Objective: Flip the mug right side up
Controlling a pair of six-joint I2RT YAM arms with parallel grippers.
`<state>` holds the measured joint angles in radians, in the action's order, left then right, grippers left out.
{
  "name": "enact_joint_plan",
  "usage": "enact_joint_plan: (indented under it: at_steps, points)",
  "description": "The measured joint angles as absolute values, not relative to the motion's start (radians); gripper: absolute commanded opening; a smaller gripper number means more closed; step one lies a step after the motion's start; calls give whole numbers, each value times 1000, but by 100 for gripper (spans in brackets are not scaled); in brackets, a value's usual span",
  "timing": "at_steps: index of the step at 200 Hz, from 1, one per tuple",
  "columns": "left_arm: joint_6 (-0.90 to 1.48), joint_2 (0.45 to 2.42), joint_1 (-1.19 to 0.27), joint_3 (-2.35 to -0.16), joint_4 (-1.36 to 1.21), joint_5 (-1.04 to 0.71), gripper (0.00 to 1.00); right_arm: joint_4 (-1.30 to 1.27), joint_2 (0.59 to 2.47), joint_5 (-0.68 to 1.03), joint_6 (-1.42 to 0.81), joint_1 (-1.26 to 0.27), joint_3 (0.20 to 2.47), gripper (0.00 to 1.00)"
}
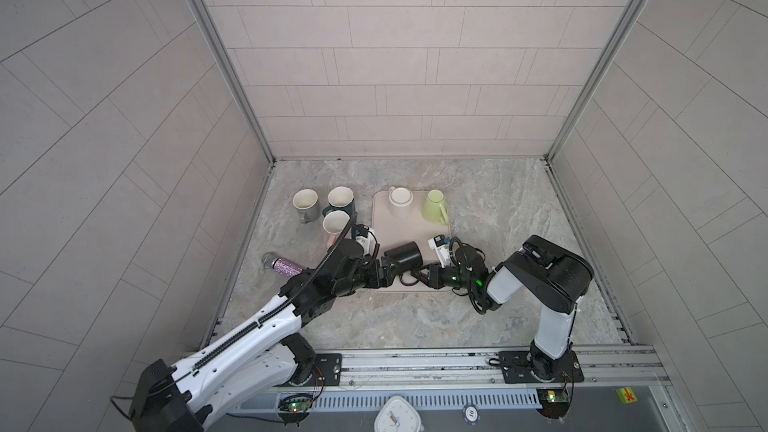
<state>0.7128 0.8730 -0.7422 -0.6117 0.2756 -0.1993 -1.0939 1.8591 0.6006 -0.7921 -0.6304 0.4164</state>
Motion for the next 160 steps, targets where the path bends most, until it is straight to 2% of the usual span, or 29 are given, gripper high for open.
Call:
enact_joint_plan:
  at_steps: [127,160]
  points:
    - [712,875,-742,-611,283,-192,81,-926,1755,535,-754,-659,413,10]
    - [712,875,-742,-604,283,-189,81,-897,1738,525,-752,-666,419,1]
